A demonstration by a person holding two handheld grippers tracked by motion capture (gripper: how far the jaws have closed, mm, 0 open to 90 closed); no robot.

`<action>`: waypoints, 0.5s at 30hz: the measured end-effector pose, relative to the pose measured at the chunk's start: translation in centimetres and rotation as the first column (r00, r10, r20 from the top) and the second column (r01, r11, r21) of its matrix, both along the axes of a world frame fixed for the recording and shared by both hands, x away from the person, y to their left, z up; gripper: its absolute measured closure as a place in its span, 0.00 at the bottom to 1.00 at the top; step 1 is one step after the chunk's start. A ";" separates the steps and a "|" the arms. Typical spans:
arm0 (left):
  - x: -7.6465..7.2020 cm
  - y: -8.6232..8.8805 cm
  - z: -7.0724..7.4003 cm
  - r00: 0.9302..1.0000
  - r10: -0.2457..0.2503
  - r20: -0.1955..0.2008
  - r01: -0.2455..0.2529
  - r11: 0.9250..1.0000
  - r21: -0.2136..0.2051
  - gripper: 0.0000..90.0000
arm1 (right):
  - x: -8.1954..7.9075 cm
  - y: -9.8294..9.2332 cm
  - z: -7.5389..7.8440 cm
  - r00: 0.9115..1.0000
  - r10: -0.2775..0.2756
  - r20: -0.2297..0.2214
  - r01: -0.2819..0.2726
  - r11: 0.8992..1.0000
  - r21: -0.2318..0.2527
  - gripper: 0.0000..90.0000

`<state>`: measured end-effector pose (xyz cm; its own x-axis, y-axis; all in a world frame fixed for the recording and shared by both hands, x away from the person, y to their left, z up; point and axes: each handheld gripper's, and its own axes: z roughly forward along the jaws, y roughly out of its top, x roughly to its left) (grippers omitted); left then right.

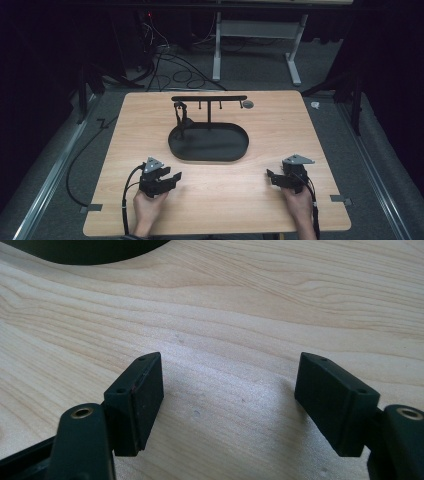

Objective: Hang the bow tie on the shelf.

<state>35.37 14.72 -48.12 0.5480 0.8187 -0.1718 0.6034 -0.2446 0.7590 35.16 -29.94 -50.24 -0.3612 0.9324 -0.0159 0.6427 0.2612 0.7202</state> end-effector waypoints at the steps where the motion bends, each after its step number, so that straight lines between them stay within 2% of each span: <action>1: 0.0 -0.2 -0.1 1.000 -0.004 0.001 0.004 1.000 0.013 0.53 | 0.0 0.0 0.0 1.000 0.000 0.000 0.000 1.000 0.000 0.32; 3: 0.0 -0.6 -0.4 1.000 -0.008 0.008 0.007 0.999 0.049 0.52 | 0.0 0.0 0.0 1.000 0.000 0.000 0.000 1.000 0.000 0.32; 6: 0.0 -1.0 -1.1 1.000 -0.009 0.010 0.009 0.998 0.062 0.52 | 0.0 0.0 0.0 1.000 -0.001 -0.001 0.001 1.000 0.001 0.32; 10: 0.1 -1.4 -2.1 1.000 0.001 0.007 -0.001 0.994 0.109 0.51 | 0.0 0.0 0.0 1.000 0.000 0.000 0.000 1.000 0.000 0.32; 15: -0.2 -1.7 -2.5 0.998 0.008 0.063 -0.017 0.989 0.146 0.49 | 0.0 0.0 0.0 1.000 0.001 0.001 -0.001 1.000 -0.002 0.32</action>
